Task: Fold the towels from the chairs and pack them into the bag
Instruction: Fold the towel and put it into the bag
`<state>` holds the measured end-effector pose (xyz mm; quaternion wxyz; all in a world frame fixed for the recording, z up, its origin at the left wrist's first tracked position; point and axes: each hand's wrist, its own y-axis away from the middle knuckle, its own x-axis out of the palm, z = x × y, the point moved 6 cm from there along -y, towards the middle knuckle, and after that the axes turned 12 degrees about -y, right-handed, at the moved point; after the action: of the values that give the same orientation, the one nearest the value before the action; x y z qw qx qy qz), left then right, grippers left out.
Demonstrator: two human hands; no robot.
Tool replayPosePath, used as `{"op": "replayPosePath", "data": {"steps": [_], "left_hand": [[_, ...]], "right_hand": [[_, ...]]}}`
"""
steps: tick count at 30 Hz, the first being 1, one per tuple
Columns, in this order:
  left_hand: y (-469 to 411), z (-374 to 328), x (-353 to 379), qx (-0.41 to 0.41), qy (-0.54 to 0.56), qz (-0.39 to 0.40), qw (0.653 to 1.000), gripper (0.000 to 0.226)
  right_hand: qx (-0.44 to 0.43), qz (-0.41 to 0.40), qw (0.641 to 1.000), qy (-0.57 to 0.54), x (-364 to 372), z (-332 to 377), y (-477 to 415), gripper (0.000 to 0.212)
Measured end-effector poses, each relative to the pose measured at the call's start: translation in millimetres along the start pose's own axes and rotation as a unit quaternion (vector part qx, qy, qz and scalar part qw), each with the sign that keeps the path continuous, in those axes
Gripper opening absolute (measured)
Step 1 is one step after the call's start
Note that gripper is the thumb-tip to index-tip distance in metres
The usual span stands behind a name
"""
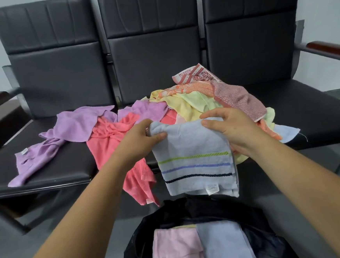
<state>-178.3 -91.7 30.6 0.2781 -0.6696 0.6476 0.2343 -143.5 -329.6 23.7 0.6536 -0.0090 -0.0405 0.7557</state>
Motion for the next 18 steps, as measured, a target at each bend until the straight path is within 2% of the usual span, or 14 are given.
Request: {"op": "replayPosePath", "data": {"steps": [1,3,5,7,10,12,14,18], "left_hand": [[-0.9,1.7,-0.2,-0.007,0.018,-0.004,1.000,0.053],[-0.4,1.8,-4.2,-0.026,0.041,-0.027,0.998,0.048],[-2.9,5.4,-9.1,-0.041,0.047,-0.069,0.996,0.040],[-2.5,6.5,-11.5,-0.038,0.064,-0.088,0.993,0.043],[0.6,-0.1,-9.5,0.000,0.082,-0.082,0.993,0.035],[1.7,-6.2,-7.2,0.031,0.098,-0.062,0.993,0.026],[1.3,-8.1,-2.6,0.053,0.081,-0.024,0.995,0.032],[-4.1,-1.5,6.5,0.064,-0.079,-0.012,0.995,0.045]], "right_hand": [[0.016,0.024,0.999,-0.025,1.3,0.4,0.8,0.022],[0.052,0.107,0.991,-0.054,6.0,0.7,5.9,0.042],[0.040,0.146,0.988,0.036,4.8,1.0,7.9,0.050],[-0.009,0.111,0.984,0.141,-0.8,3.4,4.1,0.040],[-0.045,0.054,0.990,0.119,-10.6,5.9,0.3,0.018],[-0.050,0.047,0.992,0.104,-15.3,5.6,-1.3,0.013],[-0.054,0.048,0.993,0.090,-19.4,3.5,-1.4,0.014],[-0.022,0.020,0.999,-0.025,-26.9,-3.6,1.4,0.029]]}}
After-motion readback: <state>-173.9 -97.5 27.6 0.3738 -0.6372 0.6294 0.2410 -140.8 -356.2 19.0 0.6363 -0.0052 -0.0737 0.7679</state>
